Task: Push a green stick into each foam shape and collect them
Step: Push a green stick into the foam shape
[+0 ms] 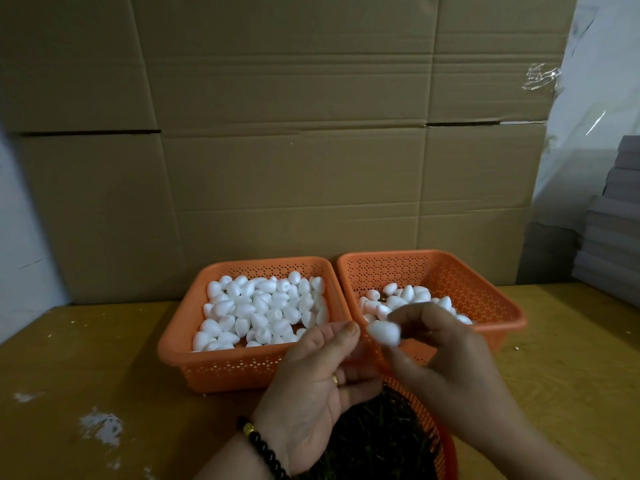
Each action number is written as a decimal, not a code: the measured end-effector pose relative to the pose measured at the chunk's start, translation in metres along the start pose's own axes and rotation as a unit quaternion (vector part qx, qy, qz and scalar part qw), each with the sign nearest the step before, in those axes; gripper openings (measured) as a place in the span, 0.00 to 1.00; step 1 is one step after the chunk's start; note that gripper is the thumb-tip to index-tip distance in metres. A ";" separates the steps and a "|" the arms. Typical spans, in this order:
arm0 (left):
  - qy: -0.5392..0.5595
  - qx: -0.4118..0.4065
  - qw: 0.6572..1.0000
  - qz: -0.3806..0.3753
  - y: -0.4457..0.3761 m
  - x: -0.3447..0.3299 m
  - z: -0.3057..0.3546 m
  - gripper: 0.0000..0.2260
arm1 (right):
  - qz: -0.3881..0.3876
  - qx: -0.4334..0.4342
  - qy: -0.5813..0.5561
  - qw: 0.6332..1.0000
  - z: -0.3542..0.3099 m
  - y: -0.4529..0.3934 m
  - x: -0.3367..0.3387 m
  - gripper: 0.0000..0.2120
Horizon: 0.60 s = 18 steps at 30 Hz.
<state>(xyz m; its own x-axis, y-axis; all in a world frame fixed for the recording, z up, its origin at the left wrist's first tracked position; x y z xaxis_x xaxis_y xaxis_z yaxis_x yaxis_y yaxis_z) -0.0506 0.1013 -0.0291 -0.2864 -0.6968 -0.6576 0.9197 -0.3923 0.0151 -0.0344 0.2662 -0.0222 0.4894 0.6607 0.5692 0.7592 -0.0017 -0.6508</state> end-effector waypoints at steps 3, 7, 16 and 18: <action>0.005 -0.036 0.998 0.045 -0.002 0.005 0.008 0.18 | 0.036 -0.055 0.051 0.997 0.022 -0.011 0.010 0.09; -0.009 -0.070 0.995 0.067 -0.005 0.010 0.015 0.19 | 0.059 -0.117 0.179 0.975 0.061 -0.021 0.020 0.10; -0.071 -0.129 0.984 0.105 -0.014 0.027 0.028 0.08 | 0.012 -0.175 0.312 0.934 0.087 -0.020 0.020 0.20; -0.082 -0.146 0.979 0.121 -0.017 0.033 0.037 0.08 | 0.029 -0.143 0.329 0.933 0.081 -0.019 0.020 0.23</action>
<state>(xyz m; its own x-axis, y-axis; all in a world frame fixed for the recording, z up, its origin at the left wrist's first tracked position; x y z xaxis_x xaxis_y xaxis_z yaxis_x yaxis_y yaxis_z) -0.0854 0.0620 -0.0232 -0.0686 -0.8438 -0.5322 0.9965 -0.0329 -0.0763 -0.0740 0.3399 -0.0393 0.6194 0.0496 0.7835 0.7604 -0.2862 -0.5830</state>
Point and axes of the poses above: each hand's wrist, its own y-axis away from the middle knuckle, its own x-axis out of the back of the hand, z = x × y, the point moved 1 cm from there along -y, towards the middle knuckle, and after that the axes turned 13 degrees about y, right-handed, at the moved point
